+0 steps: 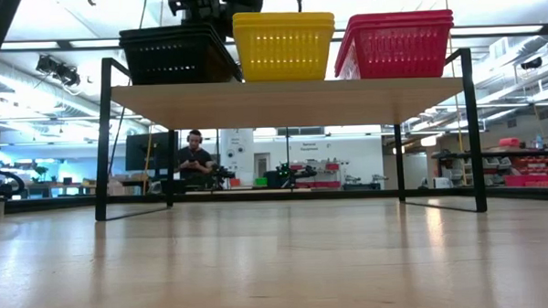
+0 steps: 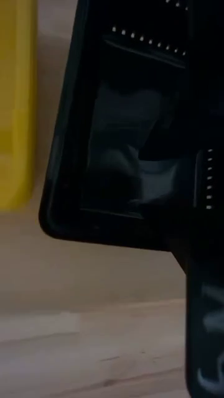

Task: Stack baskets on shelf by color
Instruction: Stack the black basket on the stacked black baskets on the shelf

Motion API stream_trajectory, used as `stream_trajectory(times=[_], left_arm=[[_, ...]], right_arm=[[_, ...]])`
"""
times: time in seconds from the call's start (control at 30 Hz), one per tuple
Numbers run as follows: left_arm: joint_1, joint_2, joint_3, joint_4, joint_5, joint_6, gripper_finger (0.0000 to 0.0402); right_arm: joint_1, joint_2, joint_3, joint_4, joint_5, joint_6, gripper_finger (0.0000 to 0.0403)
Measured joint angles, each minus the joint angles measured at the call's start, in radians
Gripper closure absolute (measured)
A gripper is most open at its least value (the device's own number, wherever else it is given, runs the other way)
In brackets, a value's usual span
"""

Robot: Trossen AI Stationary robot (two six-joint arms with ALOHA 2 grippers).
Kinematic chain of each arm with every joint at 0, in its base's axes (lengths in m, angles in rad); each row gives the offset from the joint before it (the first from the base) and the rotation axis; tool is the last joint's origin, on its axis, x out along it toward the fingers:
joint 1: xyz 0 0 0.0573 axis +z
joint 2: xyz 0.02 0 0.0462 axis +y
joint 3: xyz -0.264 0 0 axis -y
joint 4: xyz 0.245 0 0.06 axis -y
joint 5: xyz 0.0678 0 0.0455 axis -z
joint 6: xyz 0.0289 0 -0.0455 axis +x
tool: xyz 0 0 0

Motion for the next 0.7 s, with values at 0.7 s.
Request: stream_trajectory(times=[0.7], left_arm=[[-0.064, -0.001, 0.0, -0.016, 0.028, -0.119, 0.0271]], right_arm=[[0.0, 0.0, 0.0, -0.002, 0.0, -0.008, 0.0298]])
